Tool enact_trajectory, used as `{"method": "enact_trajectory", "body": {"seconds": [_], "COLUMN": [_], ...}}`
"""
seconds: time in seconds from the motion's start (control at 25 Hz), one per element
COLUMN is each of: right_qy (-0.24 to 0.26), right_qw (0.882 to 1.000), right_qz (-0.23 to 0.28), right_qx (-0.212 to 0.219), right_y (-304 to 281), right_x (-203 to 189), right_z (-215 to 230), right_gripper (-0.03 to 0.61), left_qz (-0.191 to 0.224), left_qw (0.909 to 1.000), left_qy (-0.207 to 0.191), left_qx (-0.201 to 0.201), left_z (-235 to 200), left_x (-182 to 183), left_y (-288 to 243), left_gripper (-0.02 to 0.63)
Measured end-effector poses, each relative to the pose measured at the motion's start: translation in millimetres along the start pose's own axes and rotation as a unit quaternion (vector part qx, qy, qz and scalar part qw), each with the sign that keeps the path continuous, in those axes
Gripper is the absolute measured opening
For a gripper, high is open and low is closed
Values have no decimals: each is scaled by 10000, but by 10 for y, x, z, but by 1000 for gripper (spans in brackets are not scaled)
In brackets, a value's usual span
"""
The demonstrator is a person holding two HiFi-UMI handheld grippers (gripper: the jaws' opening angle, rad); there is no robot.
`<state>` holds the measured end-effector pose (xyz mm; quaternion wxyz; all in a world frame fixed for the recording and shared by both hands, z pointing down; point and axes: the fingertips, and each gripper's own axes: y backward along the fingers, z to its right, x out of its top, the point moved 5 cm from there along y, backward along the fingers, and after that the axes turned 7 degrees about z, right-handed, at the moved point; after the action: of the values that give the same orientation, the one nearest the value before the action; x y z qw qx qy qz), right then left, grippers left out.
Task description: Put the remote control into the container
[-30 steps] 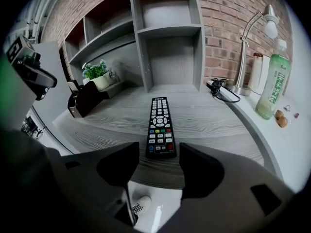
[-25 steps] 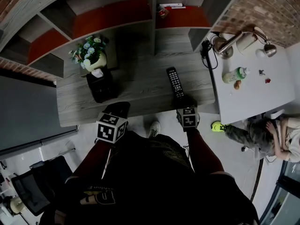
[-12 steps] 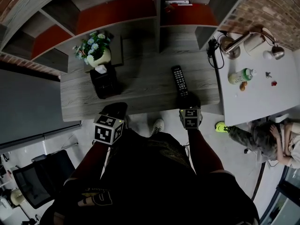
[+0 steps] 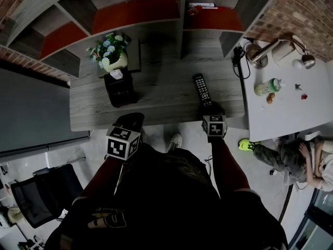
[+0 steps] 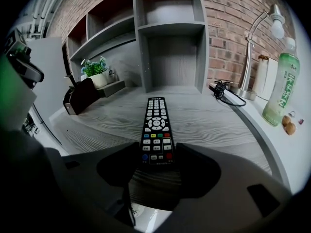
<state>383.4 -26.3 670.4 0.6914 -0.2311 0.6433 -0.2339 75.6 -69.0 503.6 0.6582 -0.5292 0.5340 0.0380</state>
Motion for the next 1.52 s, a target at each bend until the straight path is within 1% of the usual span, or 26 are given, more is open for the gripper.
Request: {"method": "enact_trajectory", "body": {"seconds": [0.12, 0.2, 0.28, 0.4, 0.56, 0.64, 0.8, 0.88, 0.96, 1.12, 1.24, 1.36, 1.52], "right_qy": [-138, -389, -774, -1428, -2120, -2352, -2787, -2896, -2756, -1984, -1511, -1203, -1022], "right_qw": [9999, 9992, 9962, 9875, 9736, 9673, 9530, 9491, 9536, 9730, 9810, 9845, 9830], "right_qz": [-7, 103, 293, 353, 334, 391, 441, 439, 450, 506, 484, 497, 580], "right_qx": [1, 85, 285, 563, 775, 864, 1102, 1157, 1128, 1060, 1115, 1175, 1409], "right_y": [36, 72, 144, 271, 375, 435, 515, 529, 551, 606, 648, 721, 870], "right_x": [20, 57, 163, 281, 366, 436, 577, 638, 707, 940, 1157, 1393, 1669], "right_z": [19, 23, -19, -141, -316, -427, -697, -815, -928, -1189, -1416, -1611, -1876], "right_gripper": [244, 244, 243, 242, 242, 241, 241, 239, 239, 239, 239, 238, 235], "left_qz": [74, 130, 177, 228, 385, 473, 548, 563, 585, 628, 676, 800, 786], "left_qw": [10000, 9998, 9997, 9995, 9992, 9989, 9983, 9981, 9977, 9969, 9961, 9948, 9950], "left_qy": [44, 86, 130, 181, 83, 64, 168, 233, 312, 434, 548, 625, 610], "left_qx": [51, 94, 132, 130, 7, -21, 43, 90, 125, 165, 158, 76, -52], "left_z": [-2, -25, -56, -91, -125, -191, -437, -568, -695, -942, -1082, -1147, -1168], "left_x": [-9, -23, -37, -47, 18, 41, -20, -53, -83, -147, -179, -173, -189], "left_y": [64, 109, 151, 207, 277, 338, 504, 581, 661, 784, 829, 831, 851], "left_gripper": [6, 6, 6, 6, 6, 6, 6, 6, 6, 6, 6, 6, 6]}}
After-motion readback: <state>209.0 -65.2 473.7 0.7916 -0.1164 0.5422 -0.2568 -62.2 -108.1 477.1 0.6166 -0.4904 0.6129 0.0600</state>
